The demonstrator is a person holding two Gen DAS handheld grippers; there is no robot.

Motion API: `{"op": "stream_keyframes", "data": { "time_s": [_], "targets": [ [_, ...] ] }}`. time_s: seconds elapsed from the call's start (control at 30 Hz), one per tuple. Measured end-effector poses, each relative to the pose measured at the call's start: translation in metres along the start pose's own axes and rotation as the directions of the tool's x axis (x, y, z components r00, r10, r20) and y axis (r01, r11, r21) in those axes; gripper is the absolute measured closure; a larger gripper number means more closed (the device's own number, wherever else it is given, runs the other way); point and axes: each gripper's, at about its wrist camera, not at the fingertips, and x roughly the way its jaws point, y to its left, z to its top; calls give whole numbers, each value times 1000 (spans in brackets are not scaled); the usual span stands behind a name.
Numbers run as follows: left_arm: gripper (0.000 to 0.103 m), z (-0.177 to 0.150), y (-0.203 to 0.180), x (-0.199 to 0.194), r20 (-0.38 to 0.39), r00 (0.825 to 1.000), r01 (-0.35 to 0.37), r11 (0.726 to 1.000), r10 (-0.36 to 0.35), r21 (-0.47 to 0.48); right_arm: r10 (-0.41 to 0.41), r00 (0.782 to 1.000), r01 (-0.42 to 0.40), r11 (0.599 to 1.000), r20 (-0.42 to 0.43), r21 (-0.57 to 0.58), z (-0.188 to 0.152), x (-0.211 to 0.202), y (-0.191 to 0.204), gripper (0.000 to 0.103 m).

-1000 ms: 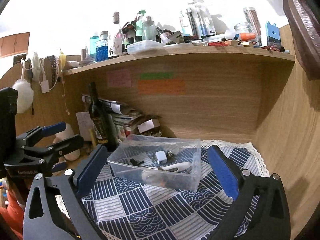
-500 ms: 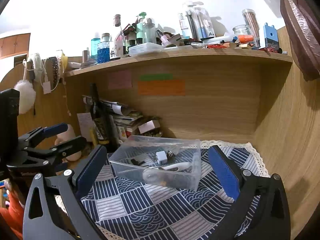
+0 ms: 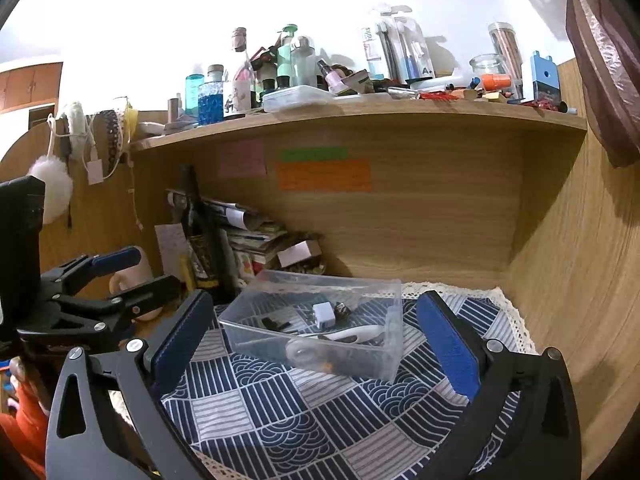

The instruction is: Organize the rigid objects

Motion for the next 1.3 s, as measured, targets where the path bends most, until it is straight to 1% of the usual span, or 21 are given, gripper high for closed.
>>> {"op": "stream_keyframes", "data": {
  "time_s": [0.7,0.8,1.3],
  "targets": [
    [2,0,1,0,1,1000,0,1000,0,-3,9,1000,-9,1000,2,-9,1,0,1,1],
    [2,1,1,1,-1,1000,11,1000,-11,-5,11,1000,-11,1000,3,-13,2,0,2,1],
    [2,4,0,-2,19,1000,21,1000,-21,-5,15,1000,-15,1000,1,-12,2,4,-1,0]
  ]
}}
